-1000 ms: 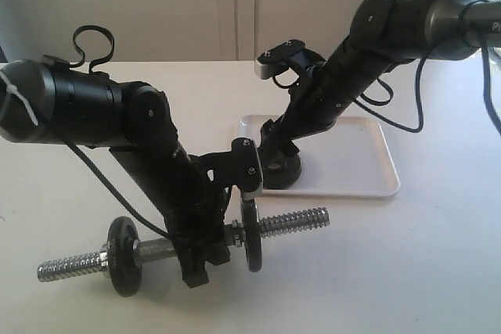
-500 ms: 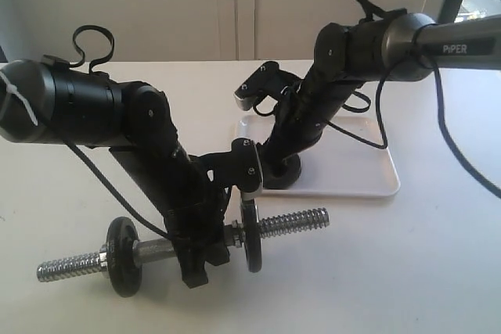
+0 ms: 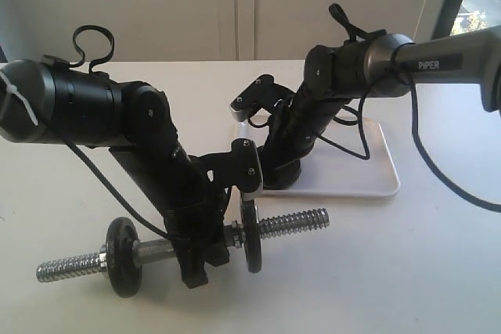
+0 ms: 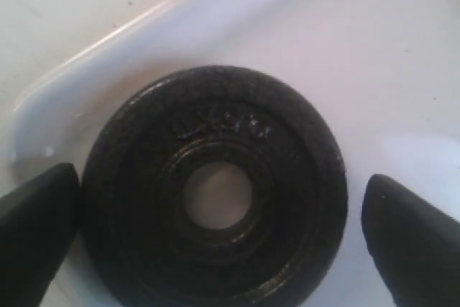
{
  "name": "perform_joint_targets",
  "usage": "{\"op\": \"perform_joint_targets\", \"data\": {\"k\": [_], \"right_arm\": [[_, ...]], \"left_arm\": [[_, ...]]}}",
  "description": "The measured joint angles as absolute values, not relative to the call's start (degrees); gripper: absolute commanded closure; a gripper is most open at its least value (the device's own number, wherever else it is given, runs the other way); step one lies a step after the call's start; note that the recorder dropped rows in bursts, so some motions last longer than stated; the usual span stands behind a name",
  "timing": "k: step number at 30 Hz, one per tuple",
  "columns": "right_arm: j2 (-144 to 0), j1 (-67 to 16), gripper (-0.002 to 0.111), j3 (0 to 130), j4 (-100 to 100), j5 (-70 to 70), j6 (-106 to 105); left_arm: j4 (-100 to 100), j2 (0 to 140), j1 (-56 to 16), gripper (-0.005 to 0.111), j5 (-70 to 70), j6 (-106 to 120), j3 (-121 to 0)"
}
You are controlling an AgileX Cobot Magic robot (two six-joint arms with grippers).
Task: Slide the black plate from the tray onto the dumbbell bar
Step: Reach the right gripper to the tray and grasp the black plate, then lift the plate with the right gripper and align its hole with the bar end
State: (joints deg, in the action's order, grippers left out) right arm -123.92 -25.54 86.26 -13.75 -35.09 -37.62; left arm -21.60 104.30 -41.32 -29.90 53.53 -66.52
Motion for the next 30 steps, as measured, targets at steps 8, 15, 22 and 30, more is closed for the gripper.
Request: {"op": "perform_joint_targets", "data": {"k": [8,15,22,30], "right_arm": [[-124.6,-25.6,0.006,86.7,-11.0,-34.4,-33.4],[-124.6,-25.8,0.029,86.7,-7.4,-36.1,-29.7],[-124.5,-25.9,0.079,86.8,-5.3,-36.9,-26.5],[-123.0,-25.6,0.108,87.0,-2.0,-36.0,-22.2]], "left_arm": [[-21.6,104.3,-41.3,0.107,-30.0,53.5,-66.5],[-21.6,104.3,-41.3,0.107,-30.0,53.5,-66.5],[-21.6,104.3,-41.3,0.107,-30.0,53.5,-66.5],[-21.6,104.3,-41.3,0.107,-30.0,53.5,-66.5]]}}
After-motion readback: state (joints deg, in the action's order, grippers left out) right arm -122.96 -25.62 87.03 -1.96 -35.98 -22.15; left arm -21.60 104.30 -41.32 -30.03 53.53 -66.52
